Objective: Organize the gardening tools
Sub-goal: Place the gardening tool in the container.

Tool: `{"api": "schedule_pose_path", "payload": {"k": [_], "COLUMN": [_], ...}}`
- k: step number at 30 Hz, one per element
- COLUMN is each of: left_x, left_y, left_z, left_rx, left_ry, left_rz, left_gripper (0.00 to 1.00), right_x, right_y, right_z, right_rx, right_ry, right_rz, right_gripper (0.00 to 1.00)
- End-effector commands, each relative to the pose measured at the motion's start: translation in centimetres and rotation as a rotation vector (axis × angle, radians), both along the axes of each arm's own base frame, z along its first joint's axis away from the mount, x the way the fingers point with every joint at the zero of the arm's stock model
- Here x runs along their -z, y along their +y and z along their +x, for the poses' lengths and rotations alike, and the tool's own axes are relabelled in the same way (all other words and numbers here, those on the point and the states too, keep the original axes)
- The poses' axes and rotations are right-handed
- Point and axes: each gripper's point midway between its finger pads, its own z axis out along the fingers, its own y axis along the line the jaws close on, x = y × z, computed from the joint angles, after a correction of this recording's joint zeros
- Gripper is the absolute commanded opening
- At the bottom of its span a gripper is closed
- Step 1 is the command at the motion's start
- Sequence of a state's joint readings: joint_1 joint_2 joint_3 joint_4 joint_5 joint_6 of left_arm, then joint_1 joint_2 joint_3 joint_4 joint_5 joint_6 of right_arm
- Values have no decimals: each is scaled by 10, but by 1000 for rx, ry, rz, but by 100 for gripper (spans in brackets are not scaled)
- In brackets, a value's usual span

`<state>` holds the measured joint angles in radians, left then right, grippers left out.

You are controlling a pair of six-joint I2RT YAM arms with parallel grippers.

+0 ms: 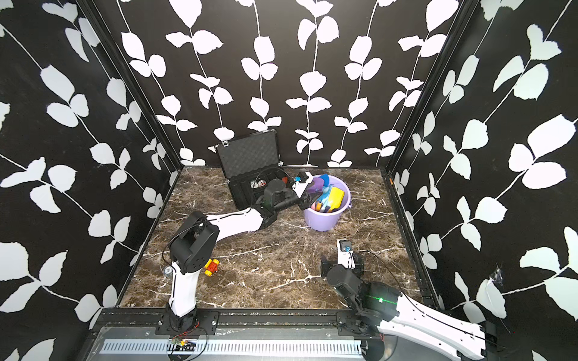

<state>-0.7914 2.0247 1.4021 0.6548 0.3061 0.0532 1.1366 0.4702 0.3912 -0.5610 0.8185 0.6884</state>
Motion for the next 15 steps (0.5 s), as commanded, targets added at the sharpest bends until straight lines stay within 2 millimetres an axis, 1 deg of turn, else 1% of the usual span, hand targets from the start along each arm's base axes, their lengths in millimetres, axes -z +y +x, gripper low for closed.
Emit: {"api": "schedule_pose_path", "payload": {"k": [1,5,6,8,10,13,15], "left_x": [-50,-72,-74,-78,-78,-73,-69], "left_y": [17,48,57,77,101,138,166], "left_z": [-16,-30,-34,-40,-44,-51,-57], "left_rx": [-10,-80,-103,-159,-235,-351,-436], "left_ry": [-62,-89,-87,-85,-66,-39,-23], "left_rz": [-42,-39,-34,-28,-13,10,19], "left_gripper": [74,93,97,99,99,99,99], "right_x": [-14,-27,-30,-35,-37,-35,-32], "right_y": [-9,-15,-17,-23,-37,-58,-69], "right_z": [3,4,4,5,6,8,11], "right_rx": [43,54,55,74,130,216,266], "right_ry": [-38,-68,-77,-92,-96,-69,-48], "right_rz": [-8,4,10,11,8,-21,-46], "right_gripper": [99,99,99,99,99,99,99]}}
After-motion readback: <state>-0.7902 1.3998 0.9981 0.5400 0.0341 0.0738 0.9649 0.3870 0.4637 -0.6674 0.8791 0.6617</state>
